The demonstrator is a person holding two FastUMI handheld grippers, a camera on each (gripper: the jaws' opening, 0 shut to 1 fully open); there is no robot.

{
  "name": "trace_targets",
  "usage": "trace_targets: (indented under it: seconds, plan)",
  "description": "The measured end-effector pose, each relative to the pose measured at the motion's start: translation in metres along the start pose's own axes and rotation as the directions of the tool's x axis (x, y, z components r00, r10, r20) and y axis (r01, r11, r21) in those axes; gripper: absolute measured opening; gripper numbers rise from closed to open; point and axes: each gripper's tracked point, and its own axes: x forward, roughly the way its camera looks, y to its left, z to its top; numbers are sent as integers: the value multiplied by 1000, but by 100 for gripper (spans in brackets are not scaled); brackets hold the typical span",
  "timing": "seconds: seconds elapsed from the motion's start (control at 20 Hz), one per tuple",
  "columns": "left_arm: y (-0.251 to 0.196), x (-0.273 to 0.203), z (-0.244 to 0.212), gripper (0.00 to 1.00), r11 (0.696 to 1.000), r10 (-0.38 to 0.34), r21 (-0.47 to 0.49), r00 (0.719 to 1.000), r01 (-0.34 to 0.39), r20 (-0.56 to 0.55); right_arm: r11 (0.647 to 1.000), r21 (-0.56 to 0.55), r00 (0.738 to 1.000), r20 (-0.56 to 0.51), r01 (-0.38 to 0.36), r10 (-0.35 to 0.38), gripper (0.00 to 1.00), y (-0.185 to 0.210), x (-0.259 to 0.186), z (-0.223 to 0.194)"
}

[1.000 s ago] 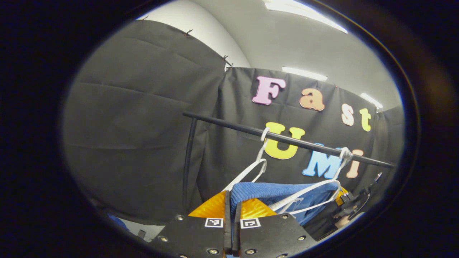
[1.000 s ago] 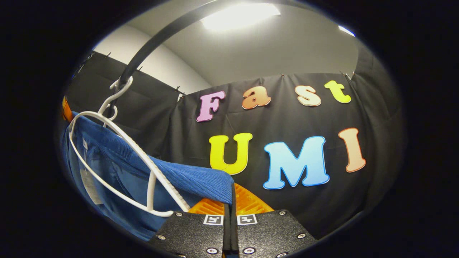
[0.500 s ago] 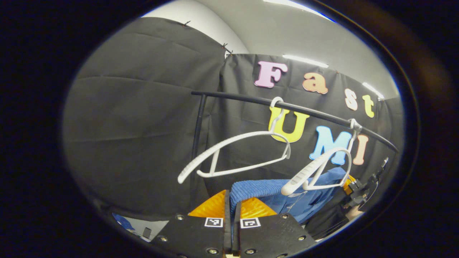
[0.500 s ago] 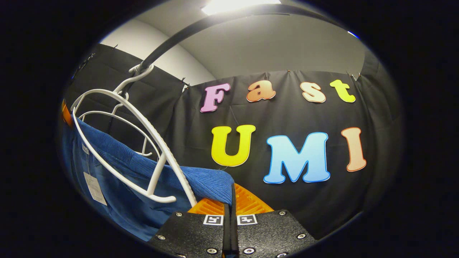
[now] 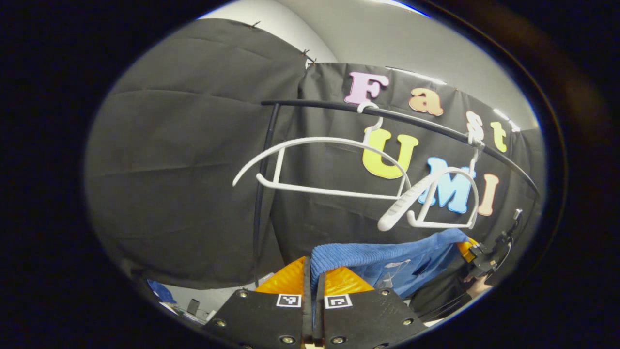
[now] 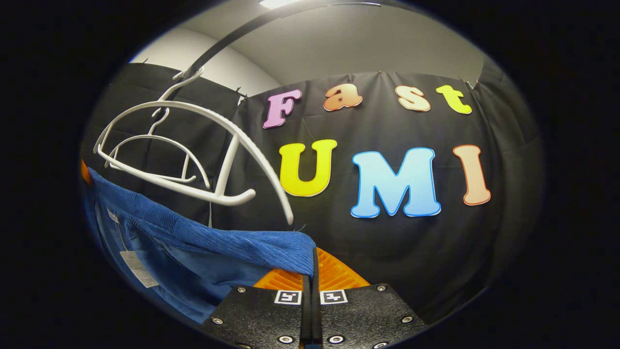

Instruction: Grasp the clothes on the hanger with both hands and then place them into the laundry hamper below.

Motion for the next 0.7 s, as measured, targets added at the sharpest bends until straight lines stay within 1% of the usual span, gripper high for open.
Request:
trace_targets:
  seconds: [0.1, 0.3, 0.45, 0.5, 0.6, 0.65, 0.7]
  plan:
    - [2, -3, -13, 2, 1000, 13, -15, 1000, -13, -14, 1000, 9, 1000, -25, -4, 5, 0, 0, -11, -10]
    - [14, -16, -44, 2, 997, 77, -24, 996, -79, -48, 999, 32, 995, -98, -30, 33, 0, 7, -36, -32]
    - [17, -45, -61, 2, 995, 84, -49, 995, -86, -48, 997, 76, 989, -144, -17, 28, 0, 4, -64, -43]
    - [18, -52, -66, 7, 996, 79, -48, 996, -81, -47, 996, 88, 987, -159, -8, 22, 0, 5, -74, -44]
    - [28, -59, -82, 7, 995, 81, -52, 995, -84, -54, 996, 84, 984, -176, 3, 12, 0, 8, -98, -46]
    - [33, -63, -91, 2, 995, 78, -62, 995, -82, -61, 997, 71, 982, -189, 12, 1, 0, 7, -108, -47]
    - [39, -66, -99, 7, 994, 75, -76, 995, -80, -69, 998, 52, 978, -209, 19, -8, 0, 10, -119, -50]
